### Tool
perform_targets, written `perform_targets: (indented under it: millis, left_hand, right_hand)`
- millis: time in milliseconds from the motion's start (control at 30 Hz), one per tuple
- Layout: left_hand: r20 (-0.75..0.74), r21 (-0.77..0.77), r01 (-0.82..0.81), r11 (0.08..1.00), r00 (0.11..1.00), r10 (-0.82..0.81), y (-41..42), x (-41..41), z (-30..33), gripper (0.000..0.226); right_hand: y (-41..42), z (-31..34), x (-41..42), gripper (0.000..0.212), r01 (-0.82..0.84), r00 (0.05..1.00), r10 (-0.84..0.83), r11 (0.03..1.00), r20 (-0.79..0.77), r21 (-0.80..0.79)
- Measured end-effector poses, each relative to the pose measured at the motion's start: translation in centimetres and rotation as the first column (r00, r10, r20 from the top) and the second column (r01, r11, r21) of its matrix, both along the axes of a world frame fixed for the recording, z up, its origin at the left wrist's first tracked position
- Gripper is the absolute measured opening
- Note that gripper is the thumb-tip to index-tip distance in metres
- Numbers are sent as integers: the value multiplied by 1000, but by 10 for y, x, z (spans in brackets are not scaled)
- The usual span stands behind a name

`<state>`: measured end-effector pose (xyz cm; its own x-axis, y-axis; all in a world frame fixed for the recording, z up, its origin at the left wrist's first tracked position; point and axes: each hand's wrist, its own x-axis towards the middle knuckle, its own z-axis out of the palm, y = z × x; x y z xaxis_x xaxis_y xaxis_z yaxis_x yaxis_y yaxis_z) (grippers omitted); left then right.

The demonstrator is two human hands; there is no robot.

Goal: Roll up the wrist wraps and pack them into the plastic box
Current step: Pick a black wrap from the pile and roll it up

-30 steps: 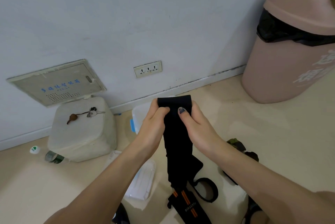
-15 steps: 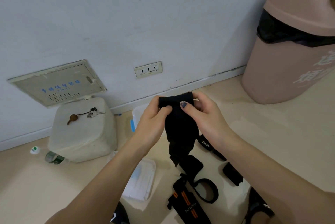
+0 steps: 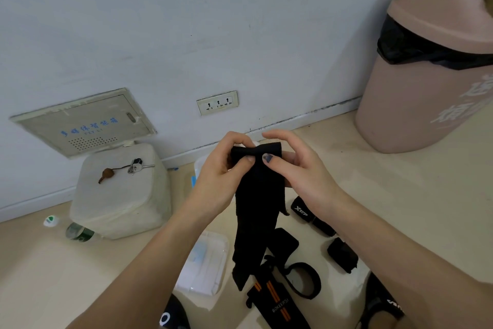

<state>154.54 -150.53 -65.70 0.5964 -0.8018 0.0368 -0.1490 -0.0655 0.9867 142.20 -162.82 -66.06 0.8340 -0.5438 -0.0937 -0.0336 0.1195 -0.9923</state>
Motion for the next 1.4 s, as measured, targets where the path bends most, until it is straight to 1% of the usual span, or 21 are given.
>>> perform_targets:
  millis: [100, 167, 233, 433, 467, 600, 633, 700, 767, 833, 867, 967, 1033, 1067, 1167, 1233, 1300, 1400]
  left_hand:
    - [6, -1, 2, 1000, 1000, -2, 0, -1, 1, 25]
    - [22, 4, 10, 1000, 1000, -10, 0, -2, 0, 27]
    - [25, 4, 12, 1000, 1000, -13, 0, -3, 0, 30]
    - [-61, -9, 31, 999, 998, -32, 0, -3, 1, 37]
    - [-82, -4, 35, 999, 996, -36, 0, -2, 1, 36]
    - [-173, 2, 66, 998, 983, -65, 0, -1, 1, 17]
    - [-166, -3, 55, 998, 985, -54, 0, -1, 0, 15]
    - [-143, -12, 29, 999, 989, -31, 0, -1, -2, 21]
    - [-117, -24, 42, 999, 992, -44, 1, 1, -2, 25]
    - [-86, -30, 50, 998, 995, -53, 3, 1, -2, 22]
    - [-83, -29, 45, 999, 995, -47, 3, 1, -3, 21]
    - [-76, -3, 12, 1000, 997, -13, 3, 1, -5, 26]
    - [-14, 8, 21, 1000, 1000, -21, 2, 1, -5, 19]
    - [10, 2, 27, 1000, 1000, -27, 3, 1, -4, 16]
    - [28, 3, 36, 999, 999, -36, 3, 1, -2, 19]
    - [38, 26, 73, 997, 997, -74, 4, 0, -2, 19]
    - [26, 20, 102, 995, 994, -102, 5, -1, -2, 20]
    - [21, -11, 77, 997, 997, -77, 4, -2, -1, 25]
  right_hand:
    - [3, 2, 1, 12, -10, 1000, 9, 1000, -7, -12]
    - [4, 1, 2, 12, 21, 1000, -21, 1000, -17, -16]
    - [4, -2, 3, 10, 31, 999, -30, 999, -15, 15]
    - [-1, -3, 0, 11, -3, 1000, 2, 992, 5, 126]
    - [-2, -3, 0, 12, -4, 1000, 3, 992, 7, 126]
    - [-3, -5, 0, 13, 7, 1000, -8, 996, 12, 89]
    - [-3, -5, 0, 13, 12, 1000, -14, 996, 18, 86]
    - [-3, -5, 1, 15, 29, 999, -31, 995, 20, 100]
    - [-4, -4, 1, 19, 50, 999, -50, 989, -4, 137]
    - [-7, -4, 1, 23, 29, 999, -24, 989, -37, 148]
    - [-8, -4, 0, 22, 7, 999, -1, 993, -54, 117]
    - [-8, -4, 0, 13, -21, 994, 12, 996, -109, -83]
    - [-8, -4, 0, 9, -9, 995, -3, 992, -100, -122]
    - [-9, -4, 0, 9, -8, 996, -2, 993, -85, -115]
    - [-10, -4, 0, 14, -5, 1000, 4, 998, -21, -62]
    - [-10, -3, 0, 16, -7, 1000, 7, 1000, 10, -23]
    - [-11, -2, -1, 17, -19, 1000, 19, 1000, 24, -1]
    - [-12, -2, -1, 18, -36, 999, 36, 999, 27, 11]
